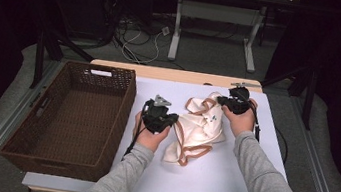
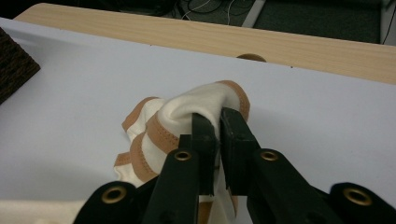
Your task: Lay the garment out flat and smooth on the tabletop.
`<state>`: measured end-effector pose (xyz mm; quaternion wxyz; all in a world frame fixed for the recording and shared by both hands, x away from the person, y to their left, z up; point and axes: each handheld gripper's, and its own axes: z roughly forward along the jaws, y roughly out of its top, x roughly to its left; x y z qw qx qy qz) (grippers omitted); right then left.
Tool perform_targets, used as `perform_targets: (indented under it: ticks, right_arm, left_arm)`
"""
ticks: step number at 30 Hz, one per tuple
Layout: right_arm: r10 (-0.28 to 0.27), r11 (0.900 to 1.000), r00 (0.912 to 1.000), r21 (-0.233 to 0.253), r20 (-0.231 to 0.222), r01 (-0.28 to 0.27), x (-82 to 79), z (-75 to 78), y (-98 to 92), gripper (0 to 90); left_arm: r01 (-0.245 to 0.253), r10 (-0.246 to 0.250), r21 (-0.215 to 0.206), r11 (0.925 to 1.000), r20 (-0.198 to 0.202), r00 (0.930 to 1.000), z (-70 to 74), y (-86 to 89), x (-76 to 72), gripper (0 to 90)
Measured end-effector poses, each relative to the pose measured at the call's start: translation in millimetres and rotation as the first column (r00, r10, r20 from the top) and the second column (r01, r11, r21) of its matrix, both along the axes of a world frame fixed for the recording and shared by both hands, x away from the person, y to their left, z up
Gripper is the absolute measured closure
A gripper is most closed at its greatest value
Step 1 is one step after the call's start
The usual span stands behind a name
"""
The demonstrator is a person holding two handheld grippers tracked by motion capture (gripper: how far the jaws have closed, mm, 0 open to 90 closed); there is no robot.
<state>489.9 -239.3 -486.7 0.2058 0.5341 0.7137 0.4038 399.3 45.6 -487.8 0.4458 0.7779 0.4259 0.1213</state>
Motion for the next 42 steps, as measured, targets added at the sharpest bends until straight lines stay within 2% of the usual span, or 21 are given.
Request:
perform_targets:
  ticks: [2, 10, 15, 17, 18, 21, 26, 28, 31, 37, 42]
  right_arm:
    - [0.003, 1.0, 1.0, 0.001, 0.001, -0.003, -0.4, 0.4, -0.5, 81.1]
    - [0.006, 0.999, 0.9996, 0.038, 0.027, -0.007, -7.2, 8.9, -6.8, 64.4]
    - [0.034, 0.996, 0.9986, 0.078, 0.039, -0.037, -25.4, 16.0, -8.9, 61.1]
    - [0.059, 0.995, 0.9975, 0.076, 0.039, -0.061, -35.0, 15.7, -8.9, 60.8]
    - [0.065, 0.996, 0.9968, 0.066, 0.046, -0.068, -39.4, 14.3, -8.7, 60.6]
    - [0.09, 0.993, 0.9955, 0.067, 0.028, -0.092, -53.1, 10.0, -8.4, 59.2]
    - [0.123, 0.989, 0.9921, 0.075, 0.024, -0.124, -73.9, 2.3, -6.0, 57.5]
    - [0.133, 0.99, 0.9905, 0.047, 0.032, -0.135, -81.4, -1.1, -5.1, 57.3]
    - [0.146, 0.988, 0.9887, 0.038, 0.036, -0.147, -93.8, -7.8, -2.5, 57.2]
    - [0.164, 0.985, 0.9863, 0.057, 0.021, -0.164, -115.3, -23.0, 1.6, 57.2]
    - [0.164, 0.984, 0.9859, 0.064, 0.032, -0.166, -128.2, -31.2, 2.2, 56.1]
  left_arm:
    - [-0.025, 0.025, 0.007, 0.9997, 0.007, 0.9997, 1.2, 6.3, 2.5, 86.5]
    - [-0.093, 0.093, 0.001, 0.9956, -0.015, 0.9955, 2.6, 25.0, 9.5, 86.6]
    - [-0.124, 0.124, -0.015, 0.9921, -0.023, 0.992, 3.1, 31.0, 10.9, 86.6]
    - [-0.121, 0.121, -0.009, 0.9926, -0.023, 0.9924, 2.8, 31.3, 10.4, 86.6]
    - [-0.118, 0.118, -0.006, 0.9929, -0.021, 0.9928, 2.5, 31.7, 10.3, 86.6]
    - [-0.115, 0.115, -0.003, 0.9934, -0.027, 0.993, 1.8, 31.5, 9.2, 86.5]
    - [-0.109, 0.109, 0.002, 0.9941, -0.03, 0.9936, 1.3, 31.1, 7.7, 86.5]
    - [-0.109, 0.109, -0.006, 0.994, -0.029, 0.9936, 1.1, 31.9, 7.9, 86.6]
    - [-0.111, 0.111, -0.006, 0.9938, -0.033, 0.9933, 0.6, 32.2, 7.7, 86.5]
    - [-0.116, 0.116, 0.001, 0.9932, -0.036, 0.9926, 0.3, 32.6, 6.8, 86.5]
    - [-0.123, 0.123, -0.005, 0.9924, -0.043, 0.9915, -0.5, 33.0, 6.9, 86.5]
